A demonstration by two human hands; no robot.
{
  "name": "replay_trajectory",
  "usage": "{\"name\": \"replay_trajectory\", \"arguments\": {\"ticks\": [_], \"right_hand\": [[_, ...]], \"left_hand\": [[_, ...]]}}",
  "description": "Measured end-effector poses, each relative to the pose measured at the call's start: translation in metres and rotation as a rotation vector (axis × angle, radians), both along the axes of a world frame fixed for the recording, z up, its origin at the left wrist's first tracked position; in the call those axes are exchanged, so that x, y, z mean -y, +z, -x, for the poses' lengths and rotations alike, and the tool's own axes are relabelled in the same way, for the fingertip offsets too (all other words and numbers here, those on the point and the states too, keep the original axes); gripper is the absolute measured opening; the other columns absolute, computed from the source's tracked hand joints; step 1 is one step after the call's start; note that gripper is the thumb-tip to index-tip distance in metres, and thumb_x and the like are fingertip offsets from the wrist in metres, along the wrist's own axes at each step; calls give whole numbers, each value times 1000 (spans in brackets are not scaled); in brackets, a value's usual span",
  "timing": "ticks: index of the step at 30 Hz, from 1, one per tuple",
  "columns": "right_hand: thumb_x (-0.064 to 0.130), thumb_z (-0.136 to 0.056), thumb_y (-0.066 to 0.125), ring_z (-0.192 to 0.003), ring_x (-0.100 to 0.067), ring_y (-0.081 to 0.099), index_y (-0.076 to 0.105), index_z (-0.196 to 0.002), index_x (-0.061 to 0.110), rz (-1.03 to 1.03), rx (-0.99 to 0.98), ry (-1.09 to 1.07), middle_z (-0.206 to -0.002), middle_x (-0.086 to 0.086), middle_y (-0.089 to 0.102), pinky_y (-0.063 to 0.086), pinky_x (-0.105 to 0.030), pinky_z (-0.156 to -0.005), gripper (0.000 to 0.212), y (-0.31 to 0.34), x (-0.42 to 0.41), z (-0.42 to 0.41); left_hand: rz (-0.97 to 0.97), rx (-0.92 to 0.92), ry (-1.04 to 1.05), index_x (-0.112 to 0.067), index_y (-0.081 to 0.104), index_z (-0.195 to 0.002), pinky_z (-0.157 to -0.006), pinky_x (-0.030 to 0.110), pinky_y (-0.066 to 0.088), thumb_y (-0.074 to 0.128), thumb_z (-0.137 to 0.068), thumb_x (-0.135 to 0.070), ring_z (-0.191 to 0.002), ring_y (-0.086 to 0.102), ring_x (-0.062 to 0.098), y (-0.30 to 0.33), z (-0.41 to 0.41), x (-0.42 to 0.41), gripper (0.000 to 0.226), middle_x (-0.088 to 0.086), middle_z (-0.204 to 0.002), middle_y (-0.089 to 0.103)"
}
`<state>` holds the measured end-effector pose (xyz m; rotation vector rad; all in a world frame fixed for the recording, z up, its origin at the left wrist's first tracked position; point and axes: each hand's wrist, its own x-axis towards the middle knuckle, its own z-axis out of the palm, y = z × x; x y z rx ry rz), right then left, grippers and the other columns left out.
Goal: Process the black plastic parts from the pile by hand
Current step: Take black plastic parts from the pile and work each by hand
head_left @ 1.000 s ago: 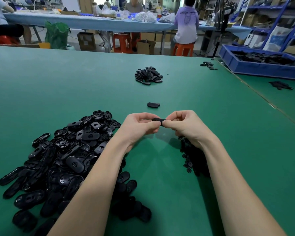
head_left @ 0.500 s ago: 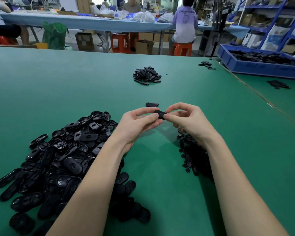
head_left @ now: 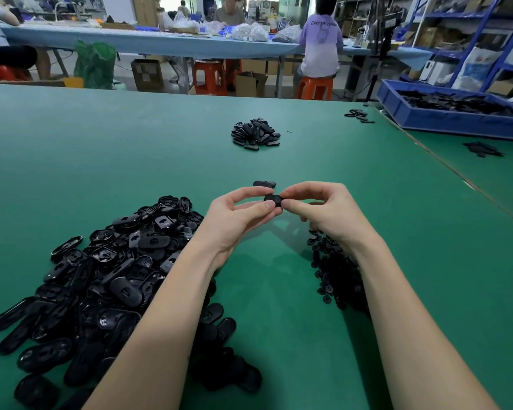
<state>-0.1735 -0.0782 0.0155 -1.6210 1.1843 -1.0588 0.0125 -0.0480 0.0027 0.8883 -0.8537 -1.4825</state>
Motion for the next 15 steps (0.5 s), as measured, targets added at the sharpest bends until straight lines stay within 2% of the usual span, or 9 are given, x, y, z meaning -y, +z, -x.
{"name": "replay_trajectory", "arguments": {"ticks": [4, 9, 15], "right_hand": [[11, -88, 78, -61, -6, 63, 78, -94, 13, -106, 50, -29, -77, 4, 75, 48, -18, -51, 7, -2, 1, -2], [1, -86, 77, -64, -14, 70, 73, -96, -1, -246, 115, -15, -73, -6, 74, 55, -21, -56, 11, -3, 1, -10], [-1, -82, 75, -65, -17, 73, 70, -86, 2, -271, 63, -63, -73, -11, 76, 58, -24, -61, 6, -4, -1, -15]], "left_hand": [[-13, 101, 34, -2, 68, -100, -84, 25, 59, 67, -86, 12, -91, 76, 28, -3, 3, 1, 20, 22, -96, 76], [-1, 230, 99, -6, 67, -91, -72, 20, 58, 70, -85, 9, -77, 76, 21, -6, 7, 1, 17, 16, -86, 77], [-6, 322, 125, -6, 71, -88, -68, 18, 57, 73, -83, 7, -70, 74, 16, -7, 9, -1, 15, 13, -80, 77]]}}
